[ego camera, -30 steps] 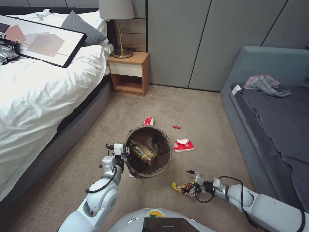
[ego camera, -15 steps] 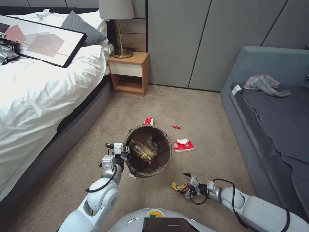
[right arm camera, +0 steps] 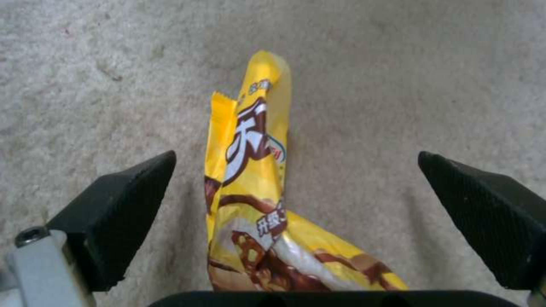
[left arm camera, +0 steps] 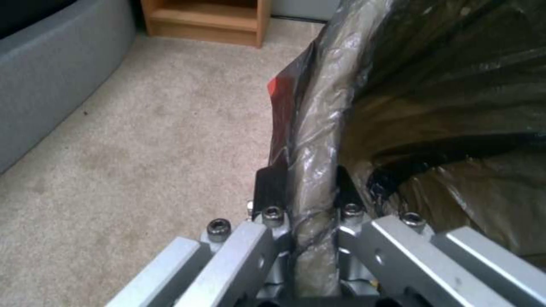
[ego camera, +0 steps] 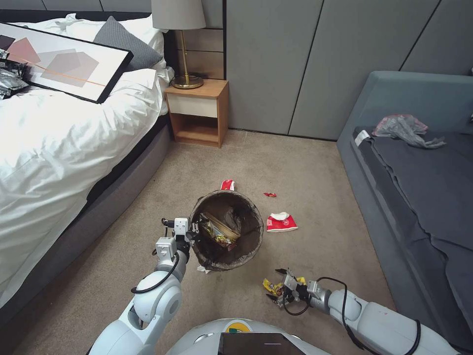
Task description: Pick up the trash bin, then pick up the garbage from the floor and place it into the trash bin.
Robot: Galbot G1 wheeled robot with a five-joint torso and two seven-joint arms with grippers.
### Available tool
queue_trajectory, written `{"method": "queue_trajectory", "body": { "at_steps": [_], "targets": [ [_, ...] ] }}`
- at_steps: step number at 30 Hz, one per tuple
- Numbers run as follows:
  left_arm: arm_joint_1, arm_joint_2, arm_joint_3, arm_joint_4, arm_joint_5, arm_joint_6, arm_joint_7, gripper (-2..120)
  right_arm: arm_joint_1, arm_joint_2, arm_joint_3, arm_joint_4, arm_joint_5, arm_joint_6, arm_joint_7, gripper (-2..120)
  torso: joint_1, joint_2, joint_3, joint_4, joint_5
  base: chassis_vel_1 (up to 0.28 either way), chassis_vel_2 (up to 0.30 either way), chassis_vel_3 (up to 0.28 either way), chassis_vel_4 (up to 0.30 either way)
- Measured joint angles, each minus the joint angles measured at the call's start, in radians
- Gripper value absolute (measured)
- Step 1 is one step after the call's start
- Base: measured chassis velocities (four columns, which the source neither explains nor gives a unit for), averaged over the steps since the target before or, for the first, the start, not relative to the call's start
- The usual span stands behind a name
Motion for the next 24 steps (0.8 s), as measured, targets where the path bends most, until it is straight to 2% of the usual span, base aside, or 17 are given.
{"method": "queue_trajectory", "body": {
  "at_steps": [18, 24],
  "targets": [
    [0.001, -0.004, -0.001, -0.004, 0.0, -0.001, 0.0, 0, -0.003, 0.07, -0.005, -0.09, -0.043, 0.026, 0.005, 99, 0.0, 0.0, 0.0, -0.0003, -0.0002, 0.0, 0.0, 0.0, 0.0],
    [-0.002, -0.004, 0.001, -0.003, 0.0, -0.001, -0.001, 0, -0.008, 0.075, -0.004, -0.096, -0.05, 0.037, 0.005, 87, 0.0, 0.0, 0.0, -0.0005, -0.0007, 0.0, 0.0, 0.0, 0.0]
  ]
}}
